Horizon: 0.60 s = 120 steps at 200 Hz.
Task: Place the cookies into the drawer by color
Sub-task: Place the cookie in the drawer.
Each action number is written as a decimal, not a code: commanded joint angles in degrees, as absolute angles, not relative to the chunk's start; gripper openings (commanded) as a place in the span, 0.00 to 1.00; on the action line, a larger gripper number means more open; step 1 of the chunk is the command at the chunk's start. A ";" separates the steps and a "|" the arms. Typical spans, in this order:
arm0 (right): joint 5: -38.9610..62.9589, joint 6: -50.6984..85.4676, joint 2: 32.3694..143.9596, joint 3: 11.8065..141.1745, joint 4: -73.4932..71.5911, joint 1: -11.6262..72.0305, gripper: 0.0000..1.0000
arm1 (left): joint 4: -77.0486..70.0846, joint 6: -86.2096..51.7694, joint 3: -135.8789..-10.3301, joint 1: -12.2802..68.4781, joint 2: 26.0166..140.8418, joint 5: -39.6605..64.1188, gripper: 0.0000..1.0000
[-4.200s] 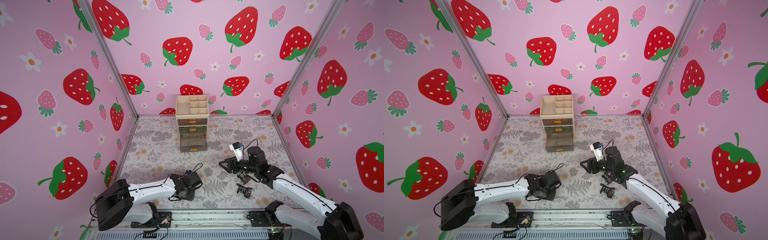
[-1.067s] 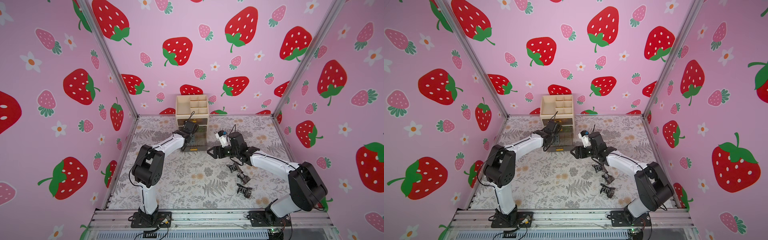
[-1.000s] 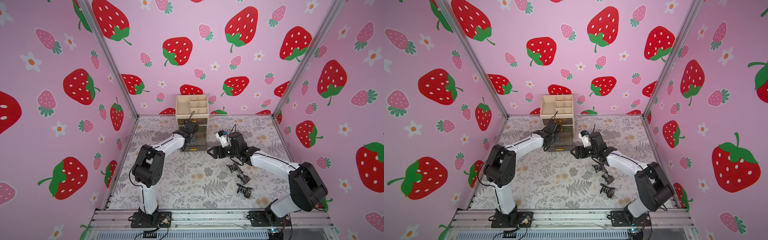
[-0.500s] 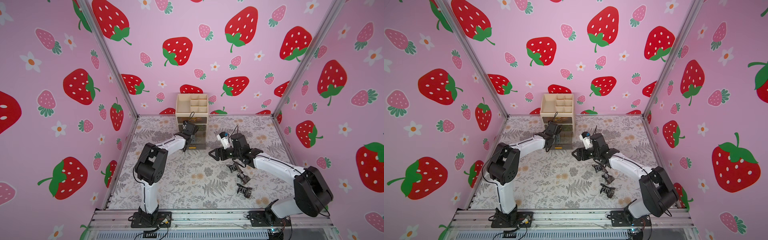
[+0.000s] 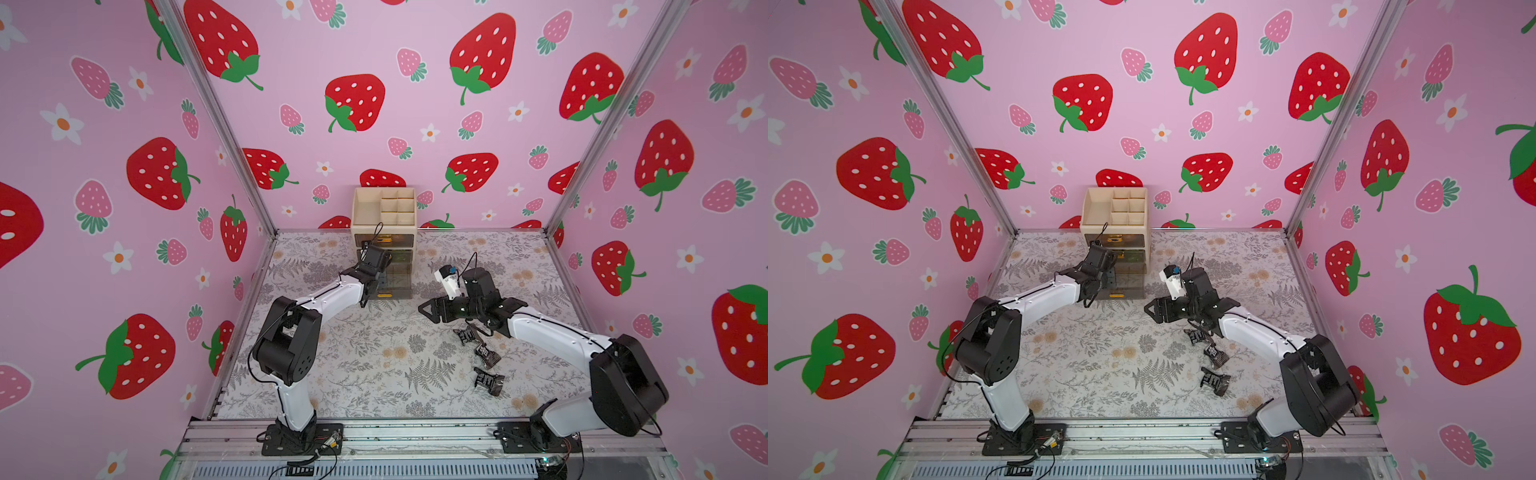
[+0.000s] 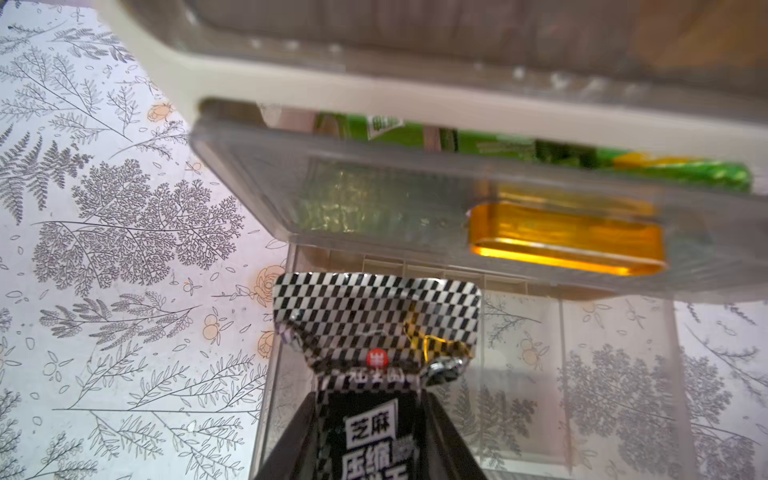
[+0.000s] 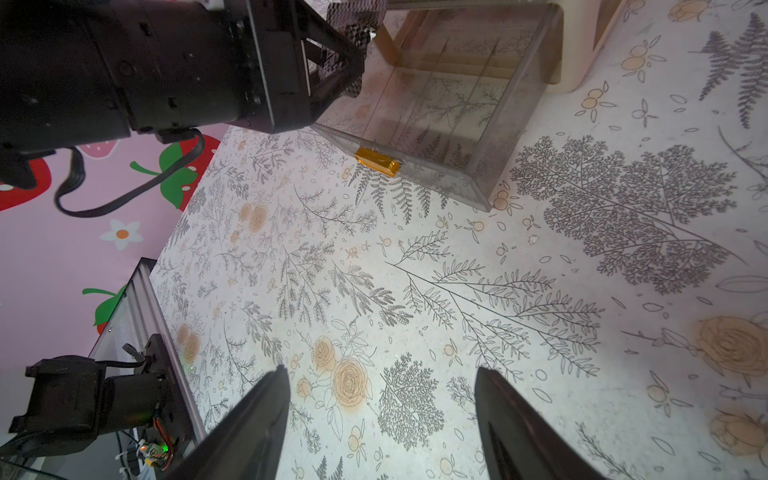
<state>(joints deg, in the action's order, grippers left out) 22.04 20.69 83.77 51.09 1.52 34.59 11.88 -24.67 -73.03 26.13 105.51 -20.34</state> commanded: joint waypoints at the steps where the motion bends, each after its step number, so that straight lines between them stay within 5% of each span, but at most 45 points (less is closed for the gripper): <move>1: 23.21 20.10 82.20 50.03 2.29 34.33 0.76 | 12.54 -25.07 -72.42 25.71 107.76 -20.53 0.39; 120: 22.50 20.43 82.58 49.41 3.25 34.36 0.75 | 15.68 -24.22 -77.65 25.13 113.81 -21.37 0.44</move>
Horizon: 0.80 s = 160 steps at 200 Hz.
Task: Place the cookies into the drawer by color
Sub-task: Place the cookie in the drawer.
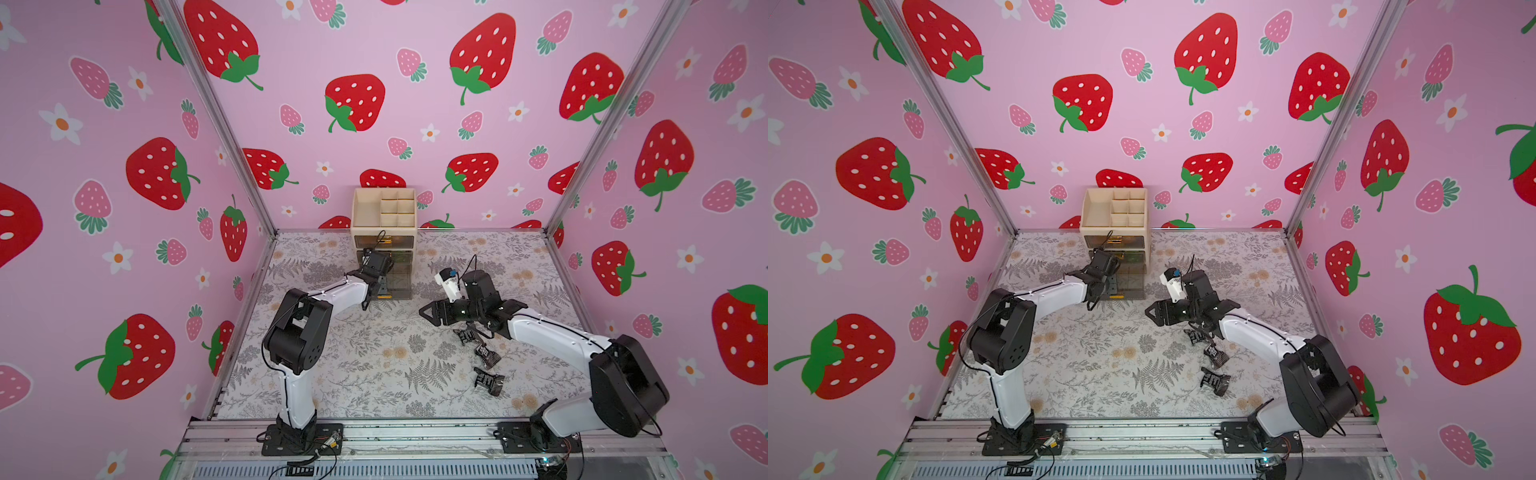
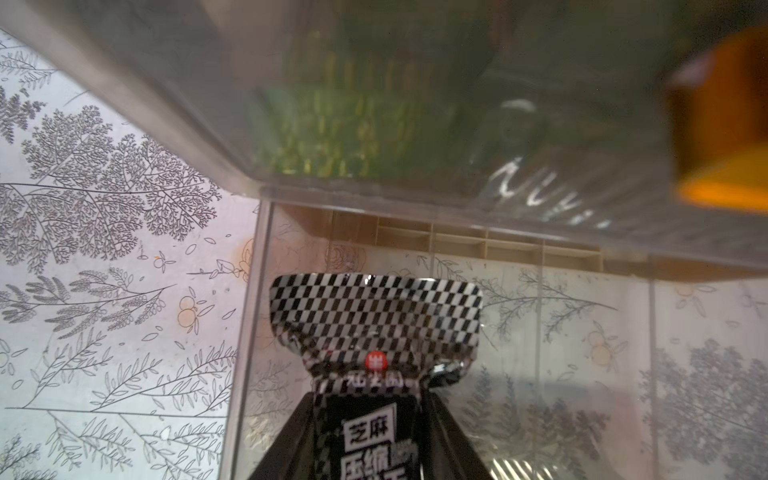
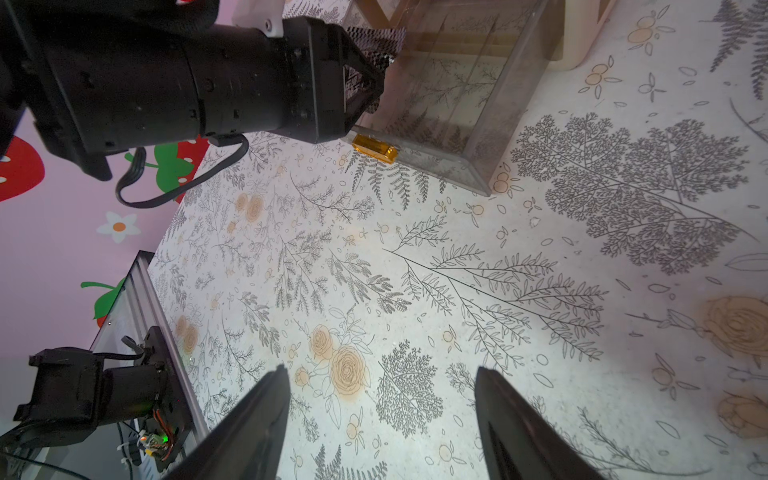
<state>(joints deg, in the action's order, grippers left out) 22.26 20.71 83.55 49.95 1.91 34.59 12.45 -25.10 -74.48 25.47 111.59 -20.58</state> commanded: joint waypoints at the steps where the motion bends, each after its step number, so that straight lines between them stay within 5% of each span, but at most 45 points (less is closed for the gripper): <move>1: 22.54 20.46 82.56 49.40 3.25 34.36 0.75 | 15.71 -24.20 -77.80 25.13 113.86 -21.41 0.44; 106: 21.37 19.84 83.82 48.94 3.60 34.34 0.75 | 18.25 -22.52 -81.23 24.85 115.17 -21.57 0.46; 160: 7.07 25.81 79.77 48.16 12.14 33.75 0.74 | 11.93 -22.51 -75.30 26.08 105.80 -18.26 0.51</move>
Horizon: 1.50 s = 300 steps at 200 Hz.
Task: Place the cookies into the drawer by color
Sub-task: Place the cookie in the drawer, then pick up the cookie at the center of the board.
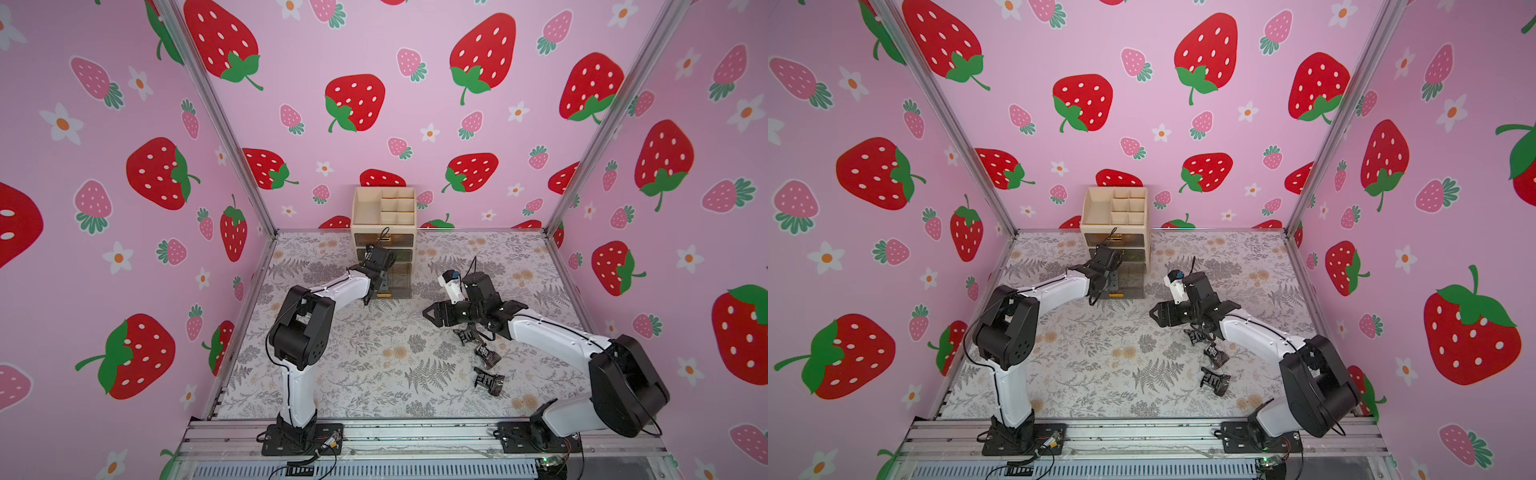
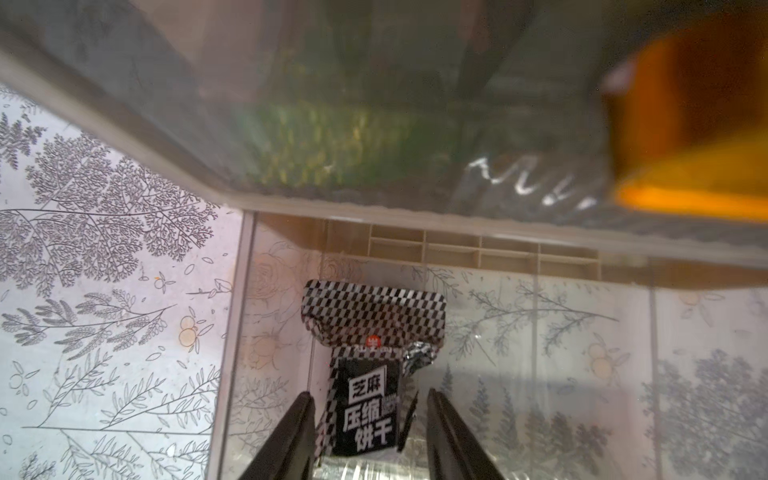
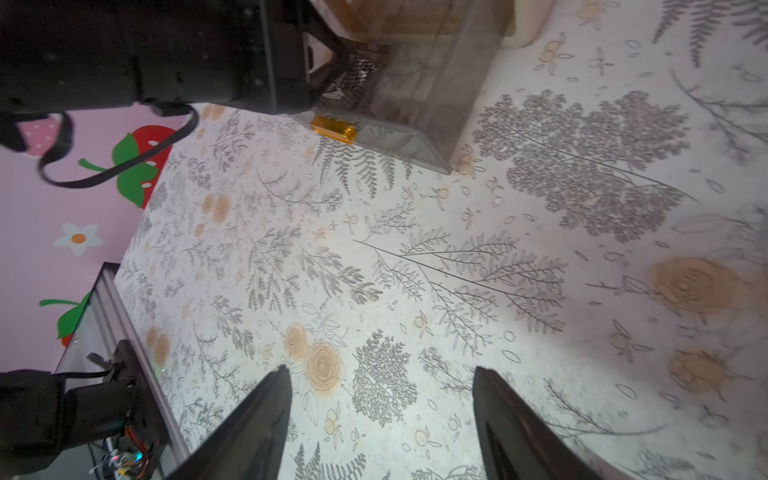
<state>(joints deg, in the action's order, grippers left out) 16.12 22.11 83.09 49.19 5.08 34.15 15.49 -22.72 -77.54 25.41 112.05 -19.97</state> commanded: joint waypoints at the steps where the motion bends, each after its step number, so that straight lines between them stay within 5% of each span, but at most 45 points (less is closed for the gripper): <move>1: 7.07 25.81 79.77 48.16 12.14 33.75 0.74 | 11.85 -22.50 -75.18 26.14 105.55 -18.14 0.51; 43: 3.56 32.75 72.83 43.79 20.57 33.74 0.74 | 7.43 -24.73 -66.04 27.47 94.40 -11.22 0.59; 95: 7.38 38.06 72.14 38.41 22.70 33.69 0.77 | -4.24 -30.82 -48.37 29.50 80.05 0.85 0.81; 214: 8.38 39.47 81.93 37.34 14.58 31.05 0.82 | -10.04 -34.43 -36.50 32.67 70.32 9.21 0.82; 300: -3.85 38.61 91.23 46.06 20.82 30.76 0.81 | -10.11 -33.97 -34.29 33.13 71.39 6.44 0.82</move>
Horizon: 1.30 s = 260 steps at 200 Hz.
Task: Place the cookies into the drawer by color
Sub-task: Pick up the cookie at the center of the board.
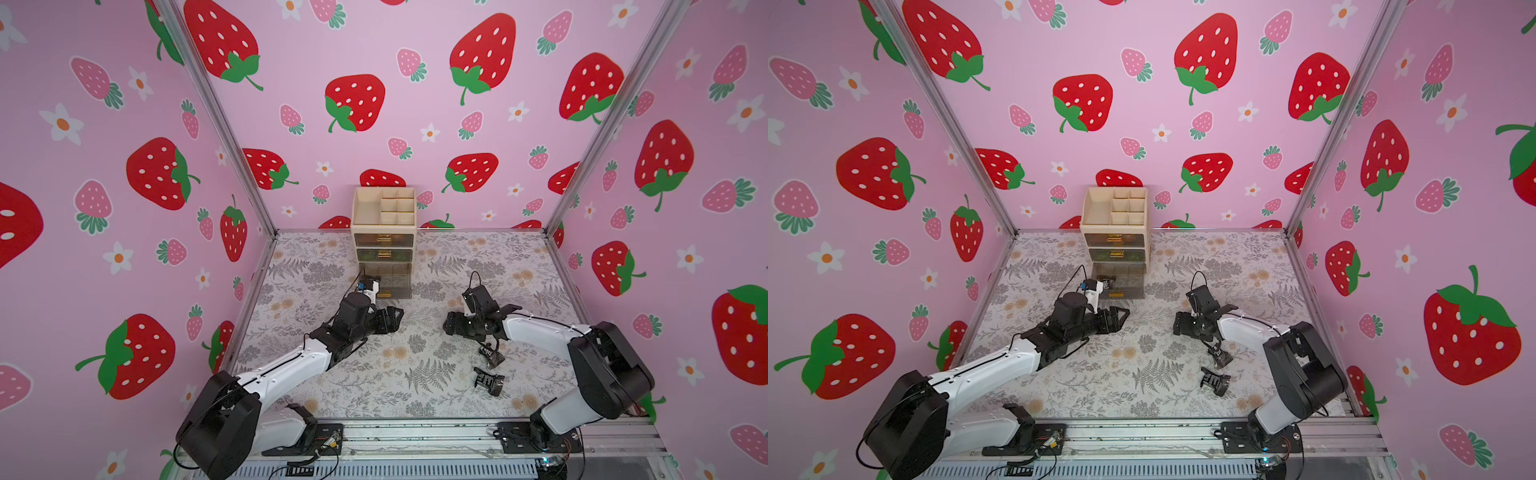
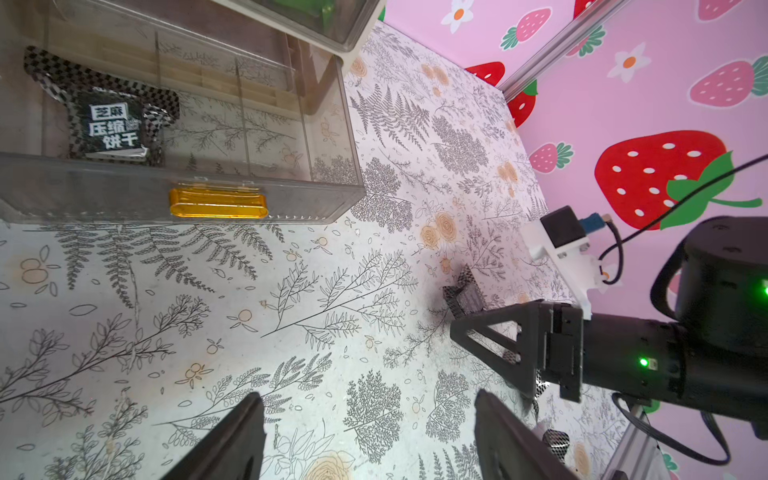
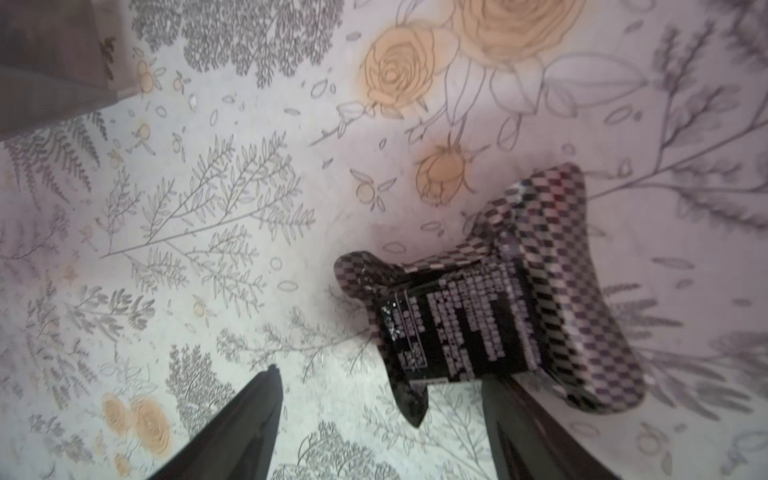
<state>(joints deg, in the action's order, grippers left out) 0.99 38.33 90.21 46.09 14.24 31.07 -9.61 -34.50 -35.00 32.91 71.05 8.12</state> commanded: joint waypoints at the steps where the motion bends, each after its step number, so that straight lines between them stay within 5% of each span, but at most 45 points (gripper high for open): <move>1: -3.86 38.60 91.19 46.06 20.82 30.76 0.81 | -10.11 -33.99 -34.28 33.13 71.38 6.38 0.82; 106: 2.93 34.52 98.83 52.82 16.28 27.40 0.81 | -9.15 -33.67 -33.67 33.22 71.04 5.60 0.82; 190: -3.35 31.99 101.55 56.07 22.94 28.08 0.50 | -9.30 -33.56 -33.73 33.21 72.32 4.44 0.82; 260: -5.46 30.10 104.13 58.62 26.45 28.45 0.48 | -8.05 -32.98 -34.08 32.79 72.34 1.78 0.82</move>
<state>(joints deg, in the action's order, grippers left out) -4.32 31.24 101.43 59.05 21.04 28.38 -8.95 -34.26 -34.15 33.01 72.14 3.40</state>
